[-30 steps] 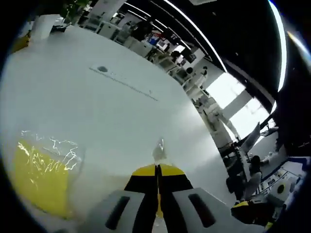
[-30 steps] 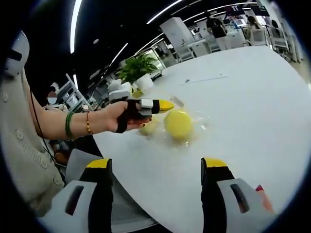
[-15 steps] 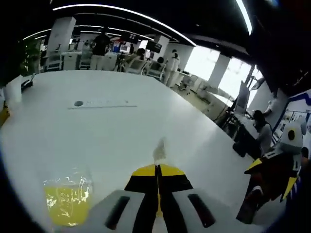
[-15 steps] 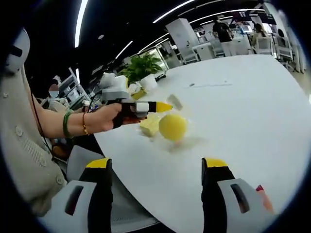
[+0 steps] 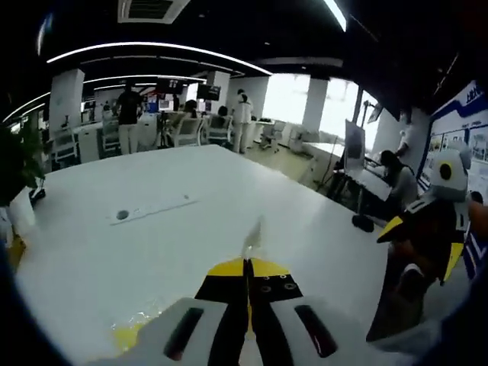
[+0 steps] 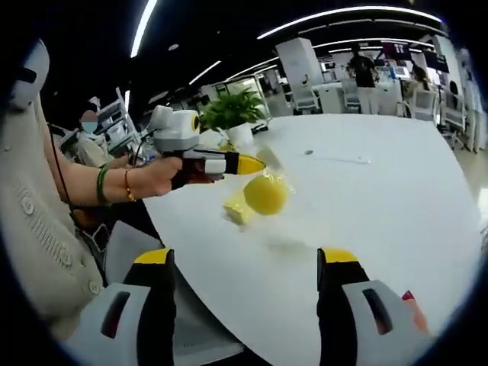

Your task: Compare the silicone blocks by pressing each to a similar depth, holding the contact briefly, and releasing to observe deformation and rebound differences across the visible hardness samples.

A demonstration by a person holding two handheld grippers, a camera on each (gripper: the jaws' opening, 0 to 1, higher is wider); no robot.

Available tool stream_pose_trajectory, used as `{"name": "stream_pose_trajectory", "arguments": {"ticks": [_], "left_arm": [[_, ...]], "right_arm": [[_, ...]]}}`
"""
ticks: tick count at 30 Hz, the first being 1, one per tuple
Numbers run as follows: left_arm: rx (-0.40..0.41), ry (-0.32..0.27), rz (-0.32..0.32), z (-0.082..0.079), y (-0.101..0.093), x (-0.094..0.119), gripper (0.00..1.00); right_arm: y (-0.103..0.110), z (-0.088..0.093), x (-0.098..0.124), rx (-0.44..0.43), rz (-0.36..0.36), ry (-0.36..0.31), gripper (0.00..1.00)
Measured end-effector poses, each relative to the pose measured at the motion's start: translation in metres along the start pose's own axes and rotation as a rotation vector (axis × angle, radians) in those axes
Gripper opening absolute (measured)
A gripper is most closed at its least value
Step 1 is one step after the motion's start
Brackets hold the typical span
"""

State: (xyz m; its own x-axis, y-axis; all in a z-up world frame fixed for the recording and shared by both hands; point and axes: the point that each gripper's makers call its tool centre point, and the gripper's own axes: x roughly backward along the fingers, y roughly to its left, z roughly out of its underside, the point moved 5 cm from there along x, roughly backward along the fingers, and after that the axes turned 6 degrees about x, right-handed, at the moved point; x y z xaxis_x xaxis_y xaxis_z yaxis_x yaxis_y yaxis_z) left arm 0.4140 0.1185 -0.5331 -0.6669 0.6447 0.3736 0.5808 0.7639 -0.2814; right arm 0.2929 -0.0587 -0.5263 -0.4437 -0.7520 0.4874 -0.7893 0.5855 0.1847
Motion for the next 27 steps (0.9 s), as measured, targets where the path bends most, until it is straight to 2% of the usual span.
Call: {"name": "stream_pose_trajectory", "arguments": {"ticks": [4, 7, 9, 14, 17, 23, 24, 27], "left_arm": [[-0.071, -0.038, 0.013, -0.018, -0.002, 0.02, 0.0], [-0.08, -0.062, 0.032, -0.033, -0.005, 0.038, 0.0], [-0.08, -0.083, 0.035, -0.041, -0.005, 0.048, 0.0], [-0.084, -0.099, 0.069, -0.052, -0.004, 0.069, 0.0], [-0.116, -0.091, 0.092, -0.055, -0.004, 0.08, 0.0], [-0.135, -0.086, 0.123, -0.058, 0.0, 0.1, 0.0], [-0.136, -0.088, 0.122, -0.059, 0.0, 0.103, 0.0], [-0.137, -0.086, 0.13, -0.06, 0.0, 0.109, 0.0]], "right_arm": [[0.0, -0.021, 0.001, 0.1, -0.004, 0.028, 0.7], [0.001, -0.042, 0.001, 0.16, -0.016, 0.029, 0.7], [0.001, -0.055, 0.0, 0.223, -0.023, 0.053, 0.7], [0.005, -0.087, -0.009, 0.333, -0.069, 0.082, 0.69], [0.007, -0.104, -0.023, 0.398, -0.099, 0.106, 0.67], [0.007, -0.125, -0.056, 0.449, -0.157, 0.131, 0.66], [0.009, -0.128, -0.064, 0.463, -0.177, 0.164, 0.66], [0.017, -0.138, -0.085, 0.496, -0.224, 0.187, 0.66]]}}
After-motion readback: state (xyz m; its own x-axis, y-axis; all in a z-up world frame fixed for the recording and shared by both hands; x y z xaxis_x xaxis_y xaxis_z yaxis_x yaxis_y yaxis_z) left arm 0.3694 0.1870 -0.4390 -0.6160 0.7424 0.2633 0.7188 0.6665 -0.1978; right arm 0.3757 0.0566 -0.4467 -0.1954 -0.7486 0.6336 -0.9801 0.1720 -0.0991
